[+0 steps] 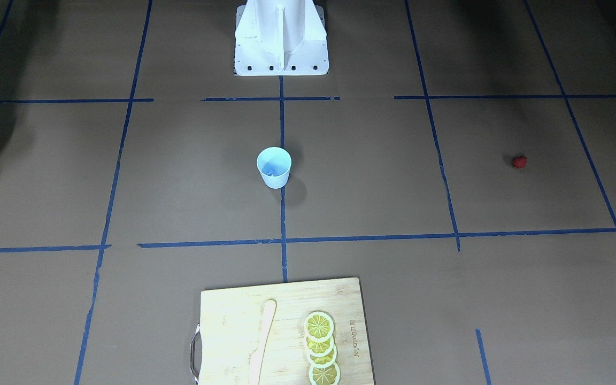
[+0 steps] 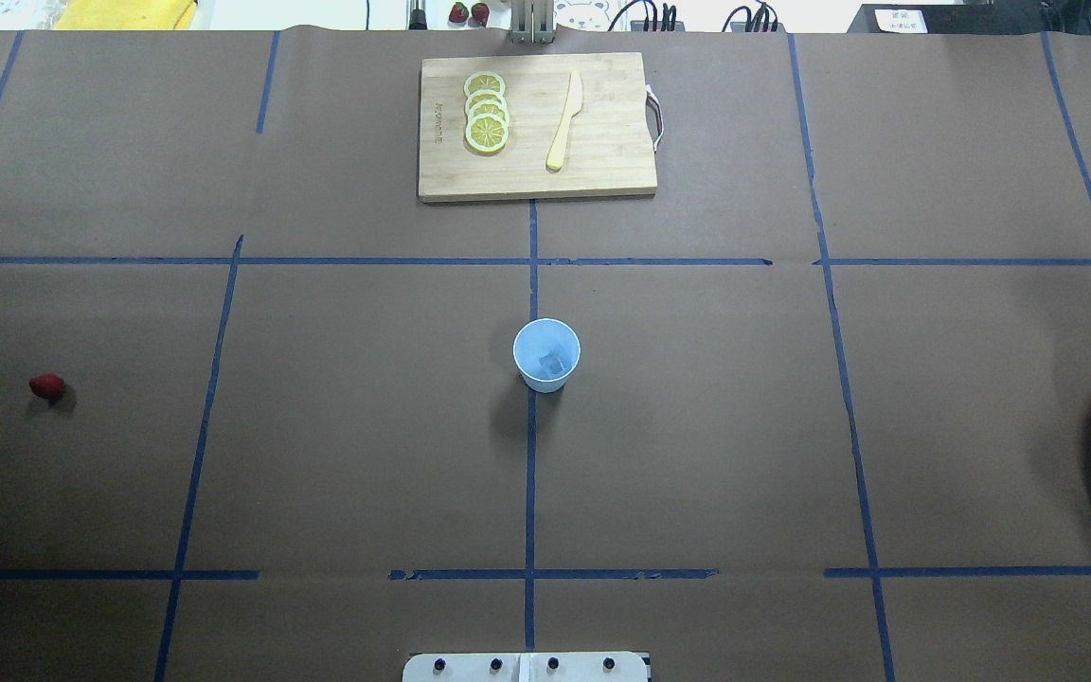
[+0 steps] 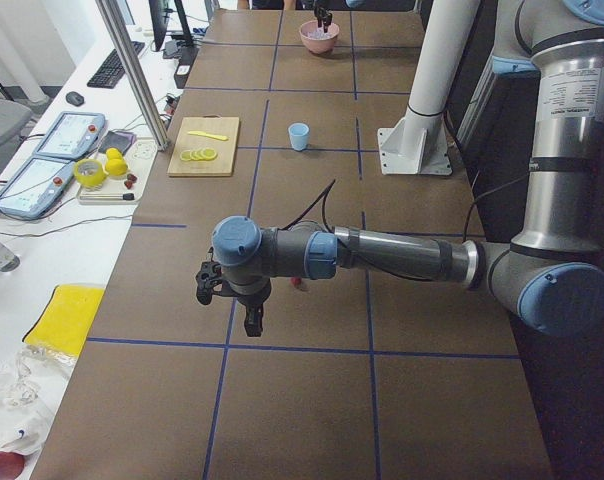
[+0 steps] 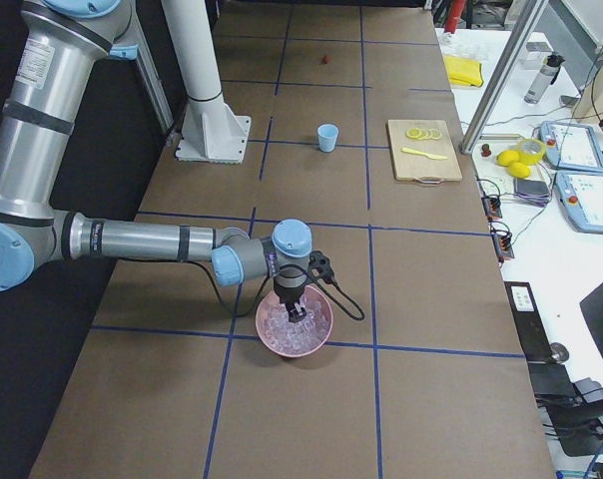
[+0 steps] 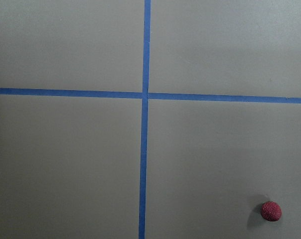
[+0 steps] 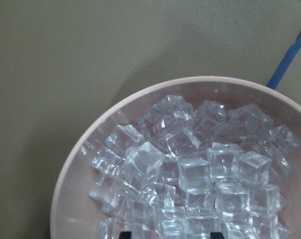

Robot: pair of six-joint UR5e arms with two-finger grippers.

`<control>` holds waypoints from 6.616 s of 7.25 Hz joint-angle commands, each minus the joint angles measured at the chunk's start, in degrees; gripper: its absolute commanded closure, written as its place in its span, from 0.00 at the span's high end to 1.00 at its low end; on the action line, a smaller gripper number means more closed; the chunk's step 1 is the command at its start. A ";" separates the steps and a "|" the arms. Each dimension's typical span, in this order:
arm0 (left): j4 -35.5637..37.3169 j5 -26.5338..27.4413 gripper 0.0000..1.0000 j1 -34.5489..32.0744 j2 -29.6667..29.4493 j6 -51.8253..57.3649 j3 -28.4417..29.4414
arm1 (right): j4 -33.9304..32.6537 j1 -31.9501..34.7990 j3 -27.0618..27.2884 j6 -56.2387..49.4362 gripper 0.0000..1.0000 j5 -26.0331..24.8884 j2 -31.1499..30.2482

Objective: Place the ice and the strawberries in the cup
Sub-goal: 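Grasp another ice cube from the pink bowl with the right gripper, then carry the second ice cube with the right gripper over the cup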

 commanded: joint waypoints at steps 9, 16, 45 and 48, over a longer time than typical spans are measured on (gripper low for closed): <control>-0.08 -1.24 1.00 0.00 0.01 0.00 0.00 | -0.08 -0.37 -1.83 -0.04 0.59 -0.01 0.60; 0.00 -1.24 1.00 0.00 -0.08 0.00 0.00 | -0.35 -1.25 -1.83 -0.04 0.58 0.26 0.51; -0.08 -1.24 1.00 0.17 -0.08 -0.09 1.14 | -28.05 -35.86 -12.53 66.91 0.00 -11.86 68.53; -0.08 -1.24 1.00 0.17 -0.08 -0.09 1.14 | -27.24 -38.42 -15.89 67.11 0.00 -13.80 70.55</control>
